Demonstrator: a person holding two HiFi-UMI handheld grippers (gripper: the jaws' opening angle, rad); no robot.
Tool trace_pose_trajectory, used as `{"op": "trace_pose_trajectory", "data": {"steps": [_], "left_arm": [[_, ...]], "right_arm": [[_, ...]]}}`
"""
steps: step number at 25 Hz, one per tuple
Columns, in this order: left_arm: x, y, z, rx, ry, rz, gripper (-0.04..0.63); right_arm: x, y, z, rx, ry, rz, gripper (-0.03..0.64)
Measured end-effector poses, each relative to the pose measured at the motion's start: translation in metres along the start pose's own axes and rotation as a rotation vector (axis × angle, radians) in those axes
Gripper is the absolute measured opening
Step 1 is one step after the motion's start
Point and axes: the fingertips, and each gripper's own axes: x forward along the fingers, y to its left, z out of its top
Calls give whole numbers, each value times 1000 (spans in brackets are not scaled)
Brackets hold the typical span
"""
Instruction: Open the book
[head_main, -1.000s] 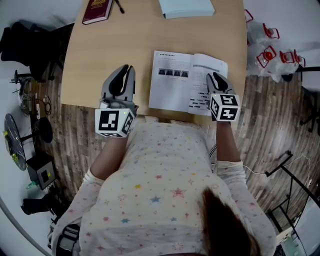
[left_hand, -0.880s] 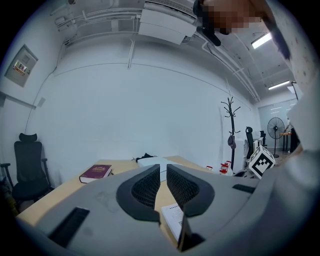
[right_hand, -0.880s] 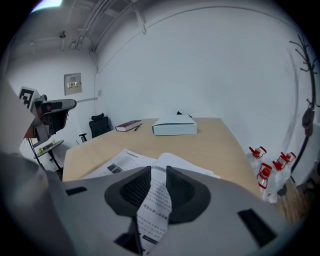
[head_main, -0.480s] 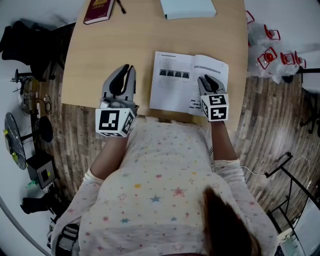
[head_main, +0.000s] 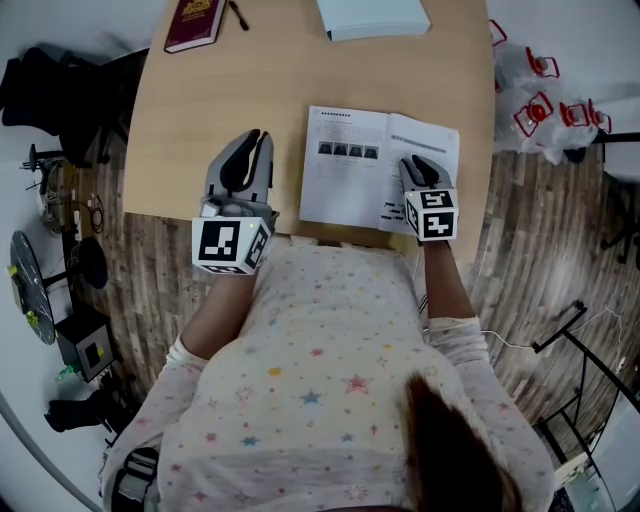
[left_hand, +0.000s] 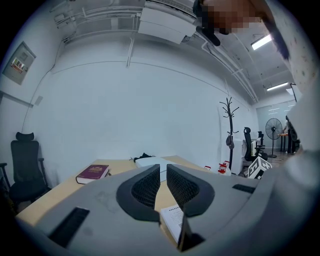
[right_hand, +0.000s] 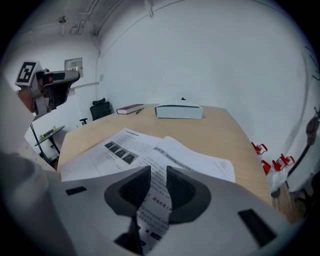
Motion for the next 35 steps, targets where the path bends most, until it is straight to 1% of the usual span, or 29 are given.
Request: {"op": "trace_pose_trajectory", "data": {"steps": [9, 17, 22, 28, 32, 35], "left_arm": [[2, 10, 5, -6, -3, 0, 48], [7, 25, 10, 1, -5, -56, 48], [7, 40, 18, 11, -14, -89, 47], [9, 53, 22, -12, -31, -118, 48], [10, 59, 31, -53, -70, -136, 47], [11, 64, 40, -69, -94, -141, 48]], "right_arm": [[3, -1, -5, 14, 25, -5, 95], [4, -5, -7, 57, 26, -49, 98], [-2, -7, -4, 122, 32, -84, 107], [-8, -6, 4, 181, 25, -123, 109], [-13, -1, 12, 183, 18, -143, 107], [-17, 2, 22, 183, 5, -149, 106]]}}
